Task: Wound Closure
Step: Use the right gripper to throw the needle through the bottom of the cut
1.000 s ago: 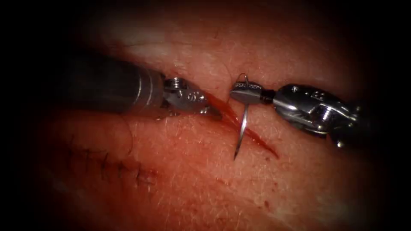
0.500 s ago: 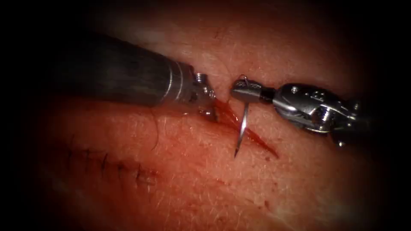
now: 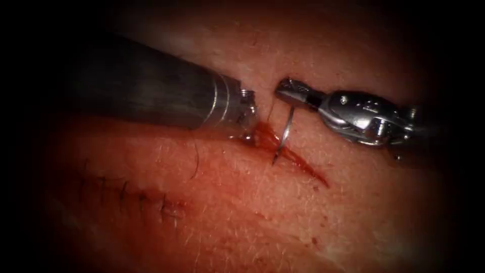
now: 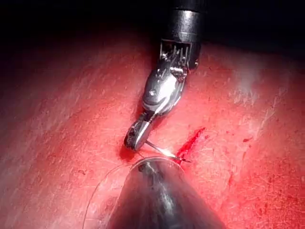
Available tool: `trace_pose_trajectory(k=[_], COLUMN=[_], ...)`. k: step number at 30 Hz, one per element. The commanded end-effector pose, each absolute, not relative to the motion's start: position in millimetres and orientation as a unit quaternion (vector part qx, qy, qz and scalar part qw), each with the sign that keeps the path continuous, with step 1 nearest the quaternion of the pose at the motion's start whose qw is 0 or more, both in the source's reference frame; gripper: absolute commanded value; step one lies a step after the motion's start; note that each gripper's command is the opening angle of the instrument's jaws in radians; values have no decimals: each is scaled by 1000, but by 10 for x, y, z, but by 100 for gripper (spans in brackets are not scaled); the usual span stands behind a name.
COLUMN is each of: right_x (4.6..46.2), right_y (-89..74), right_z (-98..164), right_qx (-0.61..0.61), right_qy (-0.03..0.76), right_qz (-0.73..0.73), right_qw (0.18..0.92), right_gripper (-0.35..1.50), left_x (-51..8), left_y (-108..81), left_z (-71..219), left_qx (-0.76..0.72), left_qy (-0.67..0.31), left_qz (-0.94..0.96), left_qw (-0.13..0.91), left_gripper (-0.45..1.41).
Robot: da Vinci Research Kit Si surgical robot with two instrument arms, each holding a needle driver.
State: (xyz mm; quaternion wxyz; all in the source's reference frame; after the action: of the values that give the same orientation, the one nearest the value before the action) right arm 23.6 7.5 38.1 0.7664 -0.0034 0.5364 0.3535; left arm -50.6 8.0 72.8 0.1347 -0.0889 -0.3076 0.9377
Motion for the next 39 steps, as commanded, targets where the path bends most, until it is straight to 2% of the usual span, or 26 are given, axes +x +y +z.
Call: trace_pose_trajectory(k=[1,10,35,39], right_x=[242,261,269,270], right_y=[69,64,58,58], right_z=[390,407,424,424], right_qx=[-7,-50,-105,-106], right_qy=[535,528,518,519], right_qz=[355,334,278,279], right_qw=[767,779,802,801], right_gripper=[-35,-35,-35,-35], left_x=[-512,-513,-488,-493], left_y=[74,68,59,85], left_z=[731,717,660,628], left_qx=[-90,-105,-137,-176], left_qy=[-309,-310,-274,-234], left_qz=[937,935,942,942], left_qw=[134,136,140,162], left_gripper=[-45,-45,-40,-20])
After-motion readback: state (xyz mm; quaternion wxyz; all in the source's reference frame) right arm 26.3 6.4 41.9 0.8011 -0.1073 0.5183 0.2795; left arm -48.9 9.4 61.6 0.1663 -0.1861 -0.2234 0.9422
